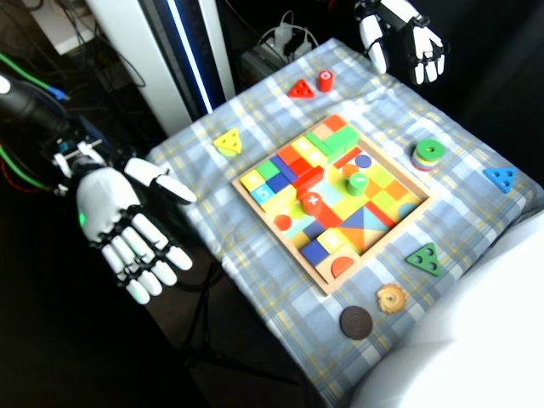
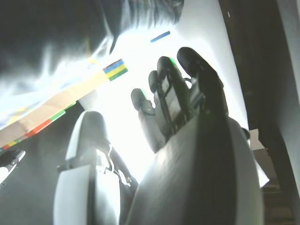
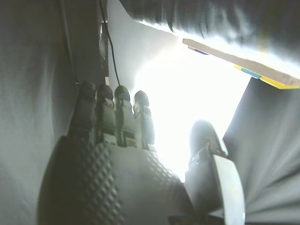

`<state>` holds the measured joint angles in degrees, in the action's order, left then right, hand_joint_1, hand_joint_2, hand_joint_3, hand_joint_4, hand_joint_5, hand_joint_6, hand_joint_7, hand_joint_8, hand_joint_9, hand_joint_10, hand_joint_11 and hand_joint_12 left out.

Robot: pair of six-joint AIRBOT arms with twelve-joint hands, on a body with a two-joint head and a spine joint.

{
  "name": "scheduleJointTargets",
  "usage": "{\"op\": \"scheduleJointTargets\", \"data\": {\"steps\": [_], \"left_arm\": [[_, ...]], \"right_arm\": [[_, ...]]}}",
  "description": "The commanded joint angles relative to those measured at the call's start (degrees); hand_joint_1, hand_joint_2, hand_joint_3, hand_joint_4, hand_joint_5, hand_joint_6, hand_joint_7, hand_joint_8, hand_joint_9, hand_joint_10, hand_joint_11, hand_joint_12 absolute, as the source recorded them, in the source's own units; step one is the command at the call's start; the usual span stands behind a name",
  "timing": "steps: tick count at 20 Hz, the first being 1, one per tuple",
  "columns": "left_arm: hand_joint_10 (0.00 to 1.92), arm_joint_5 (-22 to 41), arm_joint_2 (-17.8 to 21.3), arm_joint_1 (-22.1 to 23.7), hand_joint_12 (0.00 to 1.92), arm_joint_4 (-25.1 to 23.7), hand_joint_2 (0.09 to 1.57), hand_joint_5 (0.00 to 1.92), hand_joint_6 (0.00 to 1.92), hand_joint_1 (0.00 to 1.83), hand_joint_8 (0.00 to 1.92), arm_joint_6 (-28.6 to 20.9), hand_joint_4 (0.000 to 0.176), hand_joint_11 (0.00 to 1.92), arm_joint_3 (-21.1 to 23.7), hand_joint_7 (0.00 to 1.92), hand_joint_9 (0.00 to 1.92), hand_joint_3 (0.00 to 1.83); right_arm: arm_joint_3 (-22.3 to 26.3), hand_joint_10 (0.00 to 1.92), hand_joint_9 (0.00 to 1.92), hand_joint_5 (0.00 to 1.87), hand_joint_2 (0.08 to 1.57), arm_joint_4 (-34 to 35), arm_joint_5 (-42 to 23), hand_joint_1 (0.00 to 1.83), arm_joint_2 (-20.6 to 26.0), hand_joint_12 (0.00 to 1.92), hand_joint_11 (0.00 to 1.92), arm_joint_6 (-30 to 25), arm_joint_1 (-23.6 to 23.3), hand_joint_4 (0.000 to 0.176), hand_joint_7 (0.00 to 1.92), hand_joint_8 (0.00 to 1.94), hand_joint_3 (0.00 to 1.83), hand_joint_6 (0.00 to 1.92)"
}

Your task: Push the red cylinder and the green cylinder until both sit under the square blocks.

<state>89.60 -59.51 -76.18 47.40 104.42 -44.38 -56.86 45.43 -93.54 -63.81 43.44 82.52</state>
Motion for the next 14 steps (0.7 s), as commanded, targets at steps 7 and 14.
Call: {"op": "scheduleJointTargets", "data": {"steps": [7,14], "left_arm": [[0.01,6.0,0.6,0.8,0.96,-2.8,1.36,0.58,0.00,0.43,0.00,-0.5,0.029,0.00,0.1,0.49,0.47,0.00],[0.00,3.3,0.6,1.6,0.84,-4.0,1.31,0.60,0.00,0.59,0.00,-0.5,0.028,0.00,-0.6,0.45,0.42,0.00]], "right_arm": [[0.3,0.00,0.14,0.30,1.27,-9.6,-6.2,0.01,6.1,0.13,0.00,-0.5,-0.3,0.000,0.22,0.01,0.00,0.01],[-8.0,0.00,0.03,0.34,1.30,-30.0,9.7,0.13,11.6,0.00,0.00,-12.7,-11.1,0.042,0.23,0.00,0.01,0.00]]}}
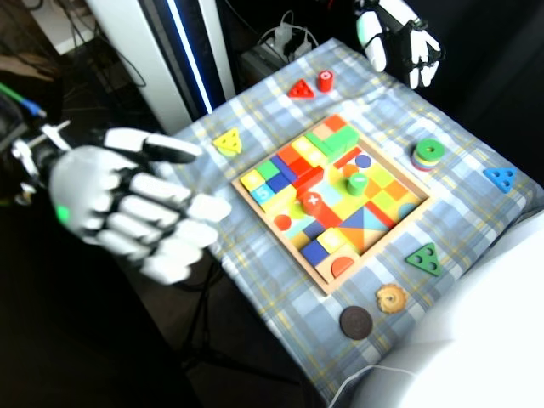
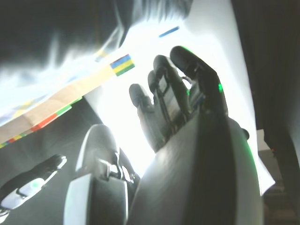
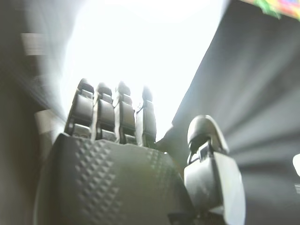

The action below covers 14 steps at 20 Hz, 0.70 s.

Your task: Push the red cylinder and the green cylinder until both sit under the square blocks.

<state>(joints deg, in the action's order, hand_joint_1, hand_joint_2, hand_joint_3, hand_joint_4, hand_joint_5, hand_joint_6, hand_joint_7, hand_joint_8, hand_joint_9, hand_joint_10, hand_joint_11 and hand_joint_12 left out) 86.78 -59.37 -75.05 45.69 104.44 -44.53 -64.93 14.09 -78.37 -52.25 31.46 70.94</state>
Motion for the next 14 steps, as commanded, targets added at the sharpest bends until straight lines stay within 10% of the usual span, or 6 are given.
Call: {"op": "scheduleJointTargets", "data": {"steps": [1,3,4,8,14], "left_arm": [[0.00,5.9,0.5,0.5,0.78,-2.3,1.32,0.63,0.01,0.57,0.00,-0.5,0.034,0.00,-0.5,0.44,0.41,0.00],[0.01,5.7,0.5,0.5,0.74,-2.3,1.31,0.63,0.00,0.54,0.01,-0.5,0.035,0.00,-0.6,0.46,0.42,0.00],[0.00,5.5,0.4,0.5,0.73,-2.4,1.30,0.64,0.00,0.55,0.00,-0.5,0.044,0.00,-0.6,0.46,0.42,0.00],[0.00,4.7,0.7,0.5,0.75,-2.4,1.28,0.66,0.00,0.55,0.00,-0.5,0.048,0.00,-0.8,0.49,0.43,0.00],[0.00,4.5,0.7,0.5,0.78,-2.4,1.29,0.66,0.00,0.56,0.00,-0.5,0.066,0.00,-0.9,0.49,0.42,0.00]], "right_arm": [[-0.9,0.00,0.01,0.33,1.31,-1.6,-2.1,0.10,0.1,0.00,0.00,-0.7,-2.2,0.048,0.21,0.00,0.01,0.00],[-2.9,0.00,0.00,0.35,1.28,-7.4,3.5,0.14,0.0,0.00,0.00,-1.9,-7.0,0.061,0.19,0.00,0.00,0.01],[-4.5,0.01,0.03,0.35,1.28,-11.8,7.3,0.12,-0.1,0.00,0.00,-4.2,-10.3,0.027,0.21,0.01,0.00,0.00],[-9.3,0.00,0.00,0.47,1.26,-24.6,17.8,0.08,-2.3,0.00,0.00,-10.8,-18.8,0.005,0.14,0.00,0.00,0.02],[-12.6,0.00,0.00,0.64,1.10,-33.4,26.2,0.07,-5.9,0.00,0.00,-12.5,-23.9,0.000,0.01,0.00,0.00,0.01]]}}
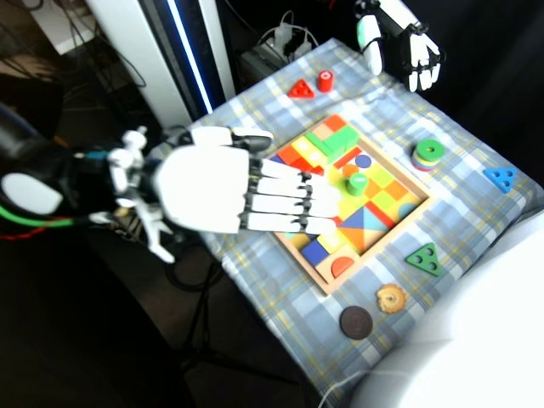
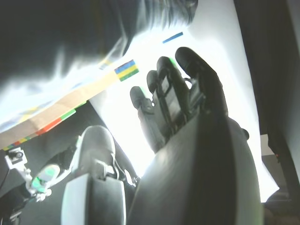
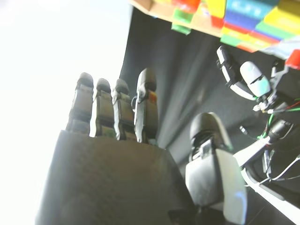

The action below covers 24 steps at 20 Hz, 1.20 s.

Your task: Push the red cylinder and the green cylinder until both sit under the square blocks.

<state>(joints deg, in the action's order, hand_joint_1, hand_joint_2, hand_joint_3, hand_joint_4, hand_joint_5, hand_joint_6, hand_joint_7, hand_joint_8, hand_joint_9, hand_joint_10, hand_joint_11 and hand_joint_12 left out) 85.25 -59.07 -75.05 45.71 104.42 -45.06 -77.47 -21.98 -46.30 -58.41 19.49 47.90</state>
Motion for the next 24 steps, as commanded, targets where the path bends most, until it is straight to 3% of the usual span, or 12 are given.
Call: {"op": "scheduleJointTargets", "data": {"steps": [1,4,5,6,12,13,14,15,18,22,23,24], "left_arm": [[0.00,6.0,0.3,0.5,0.78,-2.4,1.29,0.67,0.00,0.56,0.00,-0.5,0.061,0.00,-0.4,0.49,0.42,0.00],[0.01,6.0,0.4,0.5,0.86,-2.4,1.30,0.67,0.00,0.54,0.00,-0.5,0.042,0.00,-0.4,0.49,0.43,0.00],[0.00,6.0,0.4,0.5,0.84,-2.4,1.29,0.67,0.00,0.57,0.00,-0.5,0.042,0.00,-0.4,0.49,0.43,0.00],[0.00,5.9,0.3,0.5,0.83,-2.4,1.29,0.67,0.00,0.56,0.00,-0.5,0.048,0.00,-0.5,0.49,0.42,0.00],[0.00,5.6,0.2,0.5,0.77,-2.3,1.29,0.67,0.00,0.56,0.00,-0.5,0.034,0.00,-0.4,0.48,0.41,0.00],[0.00,5.6,0.2,0.5,0.72,-2.3,1.29,0.67,0.00,0.56,0.00,-0.5,0.042,0.00,-0.4,0.47,0.41,0.00],[0.01,5.5,0.2,0.5,0.76,-2.3,1.29,0.66,0.00,0.58,0.00,-0.5,0.036,0.00,-0.4,0.48,0.43,0.00],[0.01,5.5,0.2,0.5,0.85,-2.3,1.27,0.69,0.00,0.59,0.00,-0.5,0.050,0.00,-0.4,0.50,0.45,0.00],[0.00,5.6,0.2,0.5,0.86,-2.3,1.27,0.70,0.00,0.60,0.00,-0.5,0.038,0.00,-0.3,0.50,0.45,0.00],[0.01,5.6,0.2,0.5,0.89,-2.2,1.27,0.69,0.00,0.57,0.00,-0.5,0.039,0.00,-0.3,0.51,0.46,0.00],[0.01,5.6,0.2,0.5,0.89,-2.2,1.27,0.70,0.00,0.59,0.00,-0.5,0.047,0.00,-0.3,0.51,0.46,0.00],[0.00,5.6,0.2,0.5,0.89,-2.1,1.27,0.70,0.00,0.59,0.00,-0.5,0.036,0.00,-0.2,0.51,0.46,0.00]], "right_arm": [[-0.5,0.00,0.00,0.64,1.09,1.9,-5.2,0.01,-0.3,0.00,0.00,-0.6,-1.1,0.003,0.01,0.00,0.00,0.01],[-1.0,0.00,0.00,0.67,1.07,-0.5,-2.9,0.00,-1.5,0.00,0.00,-0.6,-1.9,0.000,0.02,0.01,0.00,0.01],[-1.3,0.00,0.00,0.68,1.06,-0.8,-2.4,0.00,-1.8,0.00,0.00,-0.6,-1.9,0.014,0.01,0.00,0.00,0.01],[-1.6,0.00,0.00,0.70,1.07,-0.8,-2.1,0.00,-2.1,0.00,0.00,-0.6,-1.9,0.005,0.02,0.00,0.00,0.02],[-2.7,0.00,0.00,0.70,1.06,-1.1,-1.9,0.00,-3.9,0.00,0.00,-0.6,-2.0,0.052,0.03,0.01,0.00,0.01],[-2.9,0.00,0.00,0.70,1.07,-1.2,-1.7,0.00,-4.2,0.00,0.00,-0.6,-2.0,0.040,0.04,0.01,0.00,0.01],[-3.1,0.00,0.00,0.68,1.04,-1.2,-1.5,0.00,-4.4,0.00,0.00,-0.6,-2.0,0.070,0.04,0.00,0.00,0.00],[-3.2,0.00,0.00,0.65,1.05,-1.3,-1.4,0.00,-4.6,0.00,0.00,-0.6,-2.0,0.051,0.01,0.00,0.00,0.00],[-3.3,0.00,0.00,0.64,1.04,-1.9,-0.7,0.00,-4.9,0.00,0.00,-0.6,-2.0,0.064,0.00,0.00,0.00,0.00],[-3.2,0.00,0.00,0.64,1.05,-3.8,1.7,0.00,-4.7,0.00,0.00,-0.6,-2.0,0.020,0.01,0.00,0.00,0.00],[-2.9,0.00,0.00,0.64,1.06,-4.2,2.3,0.00,-4.7,0.00,0.00,-0.6,-2.0,0.023,0.01,0.00,0.00,0.00],[-2.5,0.00,0.00,0.64,1.06,-4.7,3.0,0.00,-4.1,0.00,0.00,-0.6,-2.0,0.030,0.02,0.01,0.00,0.01]]}}
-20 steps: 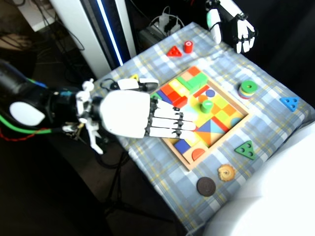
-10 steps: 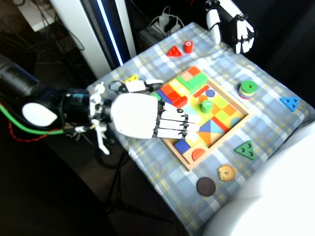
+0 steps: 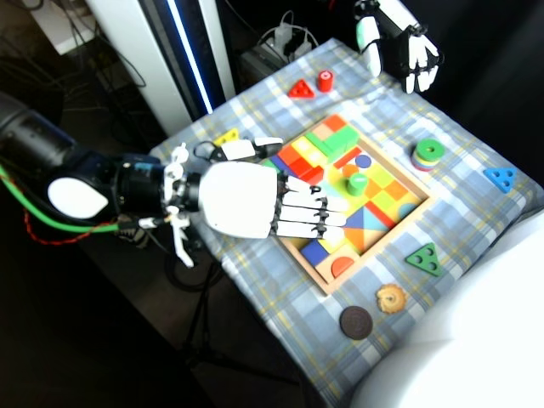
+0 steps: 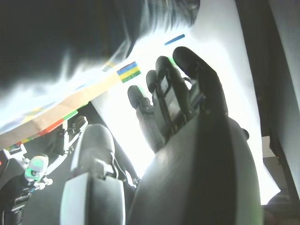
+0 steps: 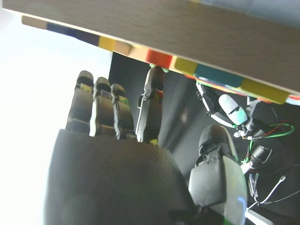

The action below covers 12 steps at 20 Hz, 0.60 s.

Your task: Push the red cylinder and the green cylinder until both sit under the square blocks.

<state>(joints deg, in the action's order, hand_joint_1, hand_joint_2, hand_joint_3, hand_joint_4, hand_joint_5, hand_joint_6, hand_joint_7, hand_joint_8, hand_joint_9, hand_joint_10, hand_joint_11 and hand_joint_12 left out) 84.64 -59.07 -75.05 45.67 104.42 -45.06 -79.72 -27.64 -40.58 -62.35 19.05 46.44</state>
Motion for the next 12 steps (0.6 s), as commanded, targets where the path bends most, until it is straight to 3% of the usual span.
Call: {"op": "scheduleJointTargets", "data": {"steps": [1,2,4,5,7,8,9,11,12], "left_arm": [[0.00,6.2,0.2,0.4,0.88,-2.0,1.28,0.69,0.00,0.57,0.00,-0.5,0.036,0.00,-0.2,0.50,0.45,0.00],[0.00,6.2,0.2,0.4,0.82,-2.0,1.29,0.68,0.00,0.56,0.00,-0.5,0.050,0.00,-0.2,0.49,0.43,0.00],[0.00,6.2,0.3,0.4,0.83,-1.9,1.29,0.67,0.00,0.57,0.00,-0.5,0.054,0.00,-0.2,0.49,0.44,0.00],[0.00,6.1,0.3,0.4,0.80,-1.9,1.30,0.66,0.00,0.55,0.00,-0.5,0.059,0.00,-0.2,0.48,0.42,0.00],[0.01,6.1,0.3,0.4,0.79,-1.9,1.28,0.66,0.00,0.56,0.00,-0.5,0.053,0.00,-0.1,0.47,0.42,0.00],[0.01,6.1,0.3,0.4,0.79,-1.8,1.28,0.66,0.00,0.56,0.00,-0.5,0.053,0.00,-0.1,0.47,0.42,0.00],[0.01,6.1,0.3,0.4,0.82,-1.7,1.28,0.68,0.00,0.57,0.00,-0.5,0.044,0.00,-0.1,0.49,0.43,0.00],[0.00,6.0,0.3,0.4,0.82,-1.7,1.27,0.67,0.00,0.59,0.00,-0.5,0.053,0.00,-0.1,0.49,0.43,0.00],[0.01,6.0,0.3,0.4,0.85,-1.7,1.27,0.68,0.00,0.58,0.00,-0.5,0.058,0.00,-0.1,0.50,0.45,0.00]], "right_arm": [[0.3,0.00,0.00,0.63,1.05,0.7,-2.1,0.00,1.1,0.00,0.00,-0.2,-0.5,0.057,0.02,0.00,0.00,0.00],[0.7,0.00,0.00,0.62,1.07,0.4,-1.6,0.00,1.9,0.00,0.00,-0.2,-0.5,0.065,0.02,0.00,0.01,0.00],[1.9,0.00,0.00,0.61,1.07,0.0,-0.8,0.00,3.9,0.00,0.00,-0.2,-0.5,0.062,0.01,0.00,0.01,0.00],[2.4,0.00,0.00,0.60,1.06,-0.1,-0.5,0.00,4.5,0.00,0.00,-0.2,-0.5,0.083,0.01,0.00,0.00,0.00],[3.1,0.00,0.00,0.60,1.08,-0.1,0.3,0.02,5.9,0.00,0.00,-0.2,-0.1,0.174,0.00,0.00,0.01,0.00],[3.2,0.00,0.00,0.60,1.08,-0.1,0.5,0.02,6.2,0.00,0.00,-0.2,0.0,0.174,0.00,0.00,0.01,0.00],[3.5,0.00,0.00,0.60,1.08,-0.1,0.8,0.07,6.8,0.00,0.00,-0.2,0.2,0.114,0.00,0.00,0.00,0.00],[3.9,0.00,0.00,0.60,1.09,-0.1,1.2,0.07,7.4,0.00,0.00,-0.2,0.3,0.107,0.00,0.00,0.00,0.00],[4.2,0.00,0.00,0.59,1.07,-0.1,1.5,0.03,7.9,0.00,0.00,-0.2,0.6,0.119,0.01,0.00,0.00,0.00]]}}
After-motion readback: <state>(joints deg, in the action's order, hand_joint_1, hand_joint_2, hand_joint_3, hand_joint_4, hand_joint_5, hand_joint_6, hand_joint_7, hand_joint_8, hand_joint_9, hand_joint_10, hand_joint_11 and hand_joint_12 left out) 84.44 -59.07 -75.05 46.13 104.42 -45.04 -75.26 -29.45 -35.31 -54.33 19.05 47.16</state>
